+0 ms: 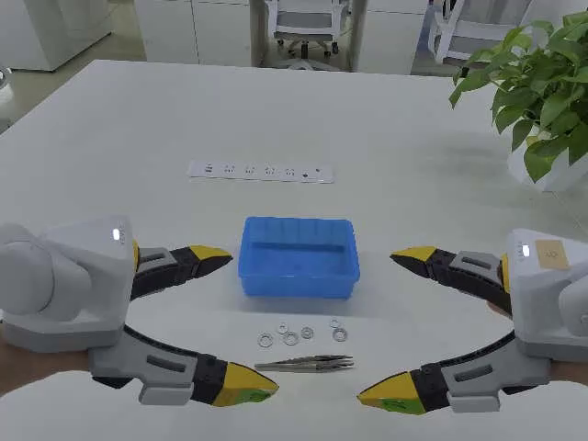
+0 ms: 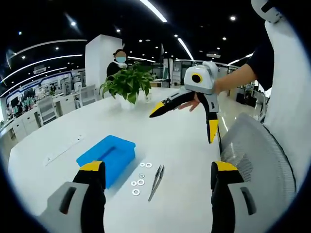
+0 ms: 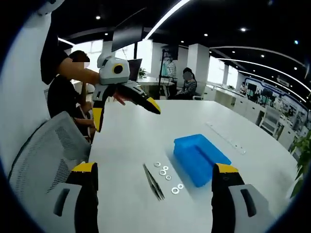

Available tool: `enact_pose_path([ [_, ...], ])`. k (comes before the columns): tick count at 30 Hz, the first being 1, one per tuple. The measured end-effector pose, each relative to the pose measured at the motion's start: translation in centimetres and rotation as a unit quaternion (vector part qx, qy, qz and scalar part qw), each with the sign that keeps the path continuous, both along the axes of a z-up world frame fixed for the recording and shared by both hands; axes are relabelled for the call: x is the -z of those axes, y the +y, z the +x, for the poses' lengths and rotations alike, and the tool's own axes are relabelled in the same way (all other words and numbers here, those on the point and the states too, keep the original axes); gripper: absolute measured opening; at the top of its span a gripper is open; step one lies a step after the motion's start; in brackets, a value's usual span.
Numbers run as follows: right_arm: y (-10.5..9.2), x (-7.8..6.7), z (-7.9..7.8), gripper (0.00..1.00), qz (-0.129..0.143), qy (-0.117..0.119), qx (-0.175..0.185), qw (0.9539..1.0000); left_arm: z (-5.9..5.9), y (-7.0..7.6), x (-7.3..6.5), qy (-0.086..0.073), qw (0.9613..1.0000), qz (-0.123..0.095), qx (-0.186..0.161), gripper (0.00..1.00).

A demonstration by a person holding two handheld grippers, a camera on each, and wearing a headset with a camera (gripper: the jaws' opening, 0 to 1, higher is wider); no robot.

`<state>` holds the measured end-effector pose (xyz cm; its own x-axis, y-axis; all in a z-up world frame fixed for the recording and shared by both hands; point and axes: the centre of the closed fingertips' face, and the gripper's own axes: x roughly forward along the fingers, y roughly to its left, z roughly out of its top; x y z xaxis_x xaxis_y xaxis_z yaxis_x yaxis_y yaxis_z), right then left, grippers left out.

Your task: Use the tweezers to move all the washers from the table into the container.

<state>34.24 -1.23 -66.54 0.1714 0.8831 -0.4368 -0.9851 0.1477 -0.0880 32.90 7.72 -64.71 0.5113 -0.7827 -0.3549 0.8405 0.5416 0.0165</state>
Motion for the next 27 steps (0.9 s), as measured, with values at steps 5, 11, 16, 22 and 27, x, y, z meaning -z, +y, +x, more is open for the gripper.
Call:
enact_pose_path([
  [5,-0.09,-0.15,0.02,0.98,0.0,0.0,0.001,1.0,-0.03,-0.09,0.04,0.0,1.0,0.003,0.0,0.95],
  [11,-0.2,-0.28,0.04,0.98,0.002,-0.002,0.005,1.0,-0.14,-0.14,-0.05,-0.001,1.0,0.003,-0.002,0.95],
  [16,-0.44,-0.21,-0.13,0.98,0.001,0.0,0.006,1.0,-0.38,-0.13,-0.05,0.0,1.0,0.005,-0.002,0.95],
  [22,-0.53,-0.21,-0.44,0.98,0.004,0.003,0.009,0.9999,-0.5,-0.13,-0.09,0.001,1.0,0.004,-0.004,0.95],
  [27,-0.63,0.01,-0.76,0.98,0.004,0.006,0.007,0.9999,-0.66,-0.32,-0.16,0.001,1.0,0.003,-0.003,0.95],
])
